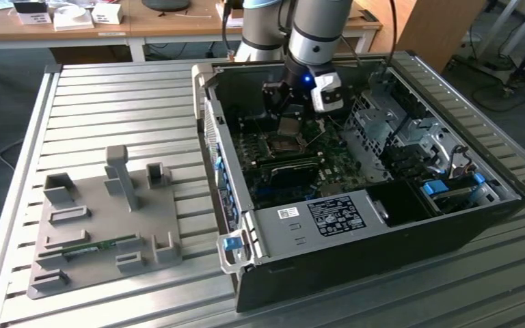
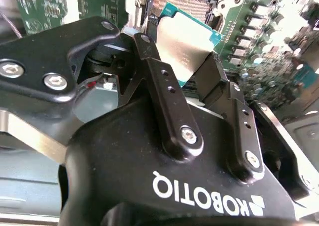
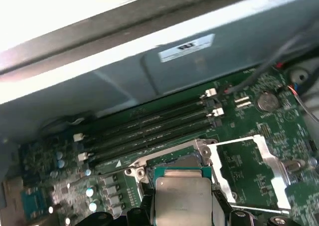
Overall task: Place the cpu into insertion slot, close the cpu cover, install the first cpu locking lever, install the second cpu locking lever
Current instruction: 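Place the cpu into insertion slot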
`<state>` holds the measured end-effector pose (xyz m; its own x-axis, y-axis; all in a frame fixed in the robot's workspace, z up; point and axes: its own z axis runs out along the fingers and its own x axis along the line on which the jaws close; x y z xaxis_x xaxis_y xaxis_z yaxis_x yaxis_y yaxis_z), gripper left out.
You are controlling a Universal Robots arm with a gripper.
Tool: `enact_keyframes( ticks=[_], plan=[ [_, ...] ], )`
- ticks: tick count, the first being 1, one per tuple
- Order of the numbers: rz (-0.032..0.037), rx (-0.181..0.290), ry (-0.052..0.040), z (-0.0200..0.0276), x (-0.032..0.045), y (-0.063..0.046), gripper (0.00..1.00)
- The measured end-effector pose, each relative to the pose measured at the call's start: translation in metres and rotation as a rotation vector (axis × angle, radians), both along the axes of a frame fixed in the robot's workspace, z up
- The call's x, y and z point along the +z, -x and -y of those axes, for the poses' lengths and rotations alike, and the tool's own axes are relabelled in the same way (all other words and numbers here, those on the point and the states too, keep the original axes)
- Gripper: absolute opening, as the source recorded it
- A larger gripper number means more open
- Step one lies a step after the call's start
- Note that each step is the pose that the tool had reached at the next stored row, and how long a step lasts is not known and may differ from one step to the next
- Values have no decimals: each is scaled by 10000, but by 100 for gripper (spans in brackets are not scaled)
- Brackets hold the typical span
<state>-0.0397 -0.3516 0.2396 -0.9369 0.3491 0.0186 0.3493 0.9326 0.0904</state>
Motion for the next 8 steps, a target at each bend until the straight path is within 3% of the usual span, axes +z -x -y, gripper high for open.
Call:
enact_keyframes(
  ticks=[8],
  plan=[
    [0,-1451,-1,0,-10,0,54]
  ],
)
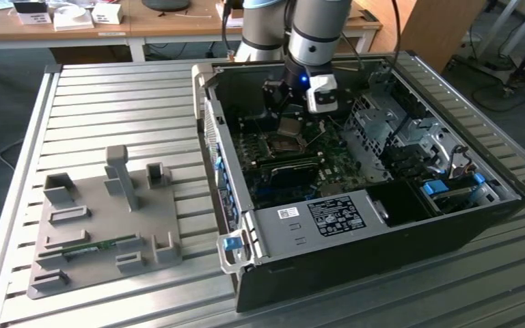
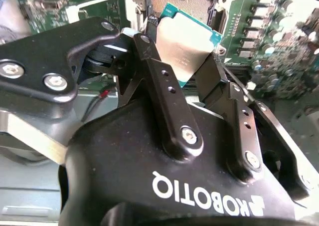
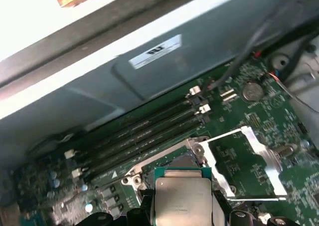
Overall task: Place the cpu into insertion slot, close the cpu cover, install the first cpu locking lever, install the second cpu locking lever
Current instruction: 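Place the cpu into insertion slot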
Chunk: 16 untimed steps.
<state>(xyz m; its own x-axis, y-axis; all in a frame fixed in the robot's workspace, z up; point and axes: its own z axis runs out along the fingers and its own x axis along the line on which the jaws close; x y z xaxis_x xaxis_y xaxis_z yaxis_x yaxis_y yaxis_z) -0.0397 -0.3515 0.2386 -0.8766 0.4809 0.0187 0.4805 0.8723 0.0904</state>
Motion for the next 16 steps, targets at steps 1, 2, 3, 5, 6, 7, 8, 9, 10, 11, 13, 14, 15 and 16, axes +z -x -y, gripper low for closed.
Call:
enact_keyframes(
  ticks=[1,2,3,5,6,7,8,9,10,11,13,14,15,16],
  plan=[
    [1,-178,0,0,-1,0,54],
    [0,-360,0,0,-2,0,54],
    [0,-538,0,0,-4,0,54],
    [0,-915,0,0,-6,0,54],
    [0,-1095,1,0,-7,0,54],
    [0,-1275,1,0,-9,0,54],
    [0,-1450,0,0,-9,0,54],
    [0,-1540,0,1,-9,0,54],
    [-1,-1541,0,0,-10,0,54],
    [0,-1544,0,0,-10,0,54],
    [0,-1546,0,0,-9,0,54],
    [0,-1550,0,0,-10,0,54],
    [1,-1583,0,0,-10,0,54],
    [1,-1690,0,0,-10,0,54]
  ],
)
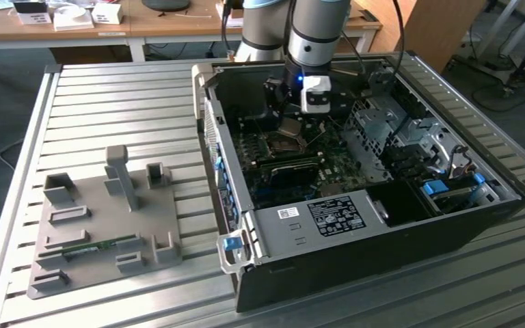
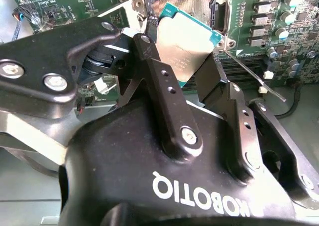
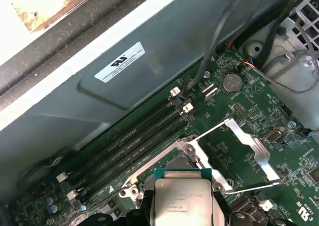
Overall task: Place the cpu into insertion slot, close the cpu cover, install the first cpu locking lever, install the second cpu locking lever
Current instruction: 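Place the cpu into insertion slot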
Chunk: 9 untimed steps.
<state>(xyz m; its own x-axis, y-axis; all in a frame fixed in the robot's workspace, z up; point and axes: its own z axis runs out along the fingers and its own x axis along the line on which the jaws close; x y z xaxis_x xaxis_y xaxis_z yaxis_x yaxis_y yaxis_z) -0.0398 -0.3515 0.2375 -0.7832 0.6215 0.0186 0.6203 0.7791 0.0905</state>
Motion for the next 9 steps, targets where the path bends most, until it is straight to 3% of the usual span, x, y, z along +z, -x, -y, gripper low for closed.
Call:
enact_keyframes(
  ticks=[9],
  plan=[
    [-1,-1633,0,0,-8,0,54]
  ],
)
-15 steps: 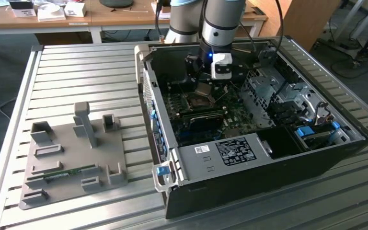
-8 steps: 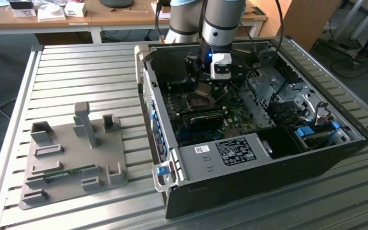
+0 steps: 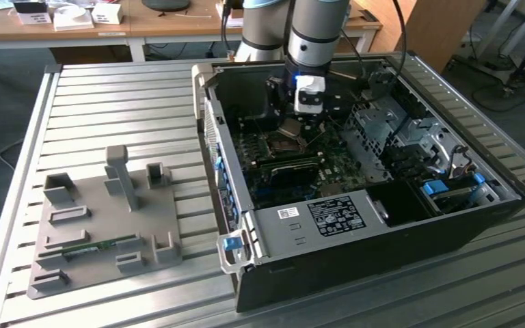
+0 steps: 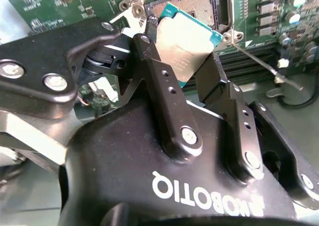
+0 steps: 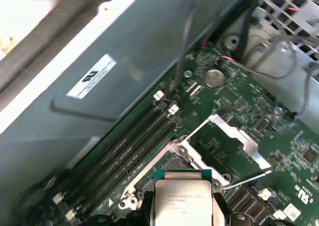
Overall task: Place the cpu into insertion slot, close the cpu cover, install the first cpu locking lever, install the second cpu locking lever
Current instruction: 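Place the cpu into insertion slot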
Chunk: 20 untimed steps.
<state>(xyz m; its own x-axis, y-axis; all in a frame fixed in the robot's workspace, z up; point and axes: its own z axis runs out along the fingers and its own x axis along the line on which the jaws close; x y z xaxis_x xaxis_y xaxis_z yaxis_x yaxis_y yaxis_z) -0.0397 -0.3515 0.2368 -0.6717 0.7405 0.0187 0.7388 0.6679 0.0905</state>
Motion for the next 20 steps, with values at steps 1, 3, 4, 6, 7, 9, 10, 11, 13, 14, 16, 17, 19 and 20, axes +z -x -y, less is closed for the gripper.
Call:
enact_keyframes(
  ticks=[1,3,4,6,7,9,10,11,13,14,16,17,19,20],
  plan=[
    [0,-180,0,0,-1,0,54],
    [0,-540,0,0,-3,0,54],
    [0,-718,1,0,-4,0,54],
    [0,-1095,0,0,-6,0,54],
    [0,-1257,1,0,-6,0,54],
    [-1,-1301,1,1,-6,0,54],
    [0,-1303,1,0,-6,0,54],
    [0,-1306,0,0,-6,0,54],
    [0,-1333,1,0,-6,0,54],
    [0,-1392,0,0,-7,0,54],
    [0,-1630,-1,0,-8,0,54],
    [0,-1798,0,0,-9,0,54],
    [0,-2164,0,0,-11,0,54],
    [0,-2339,-1,0,-12,0,54]
  ],
)
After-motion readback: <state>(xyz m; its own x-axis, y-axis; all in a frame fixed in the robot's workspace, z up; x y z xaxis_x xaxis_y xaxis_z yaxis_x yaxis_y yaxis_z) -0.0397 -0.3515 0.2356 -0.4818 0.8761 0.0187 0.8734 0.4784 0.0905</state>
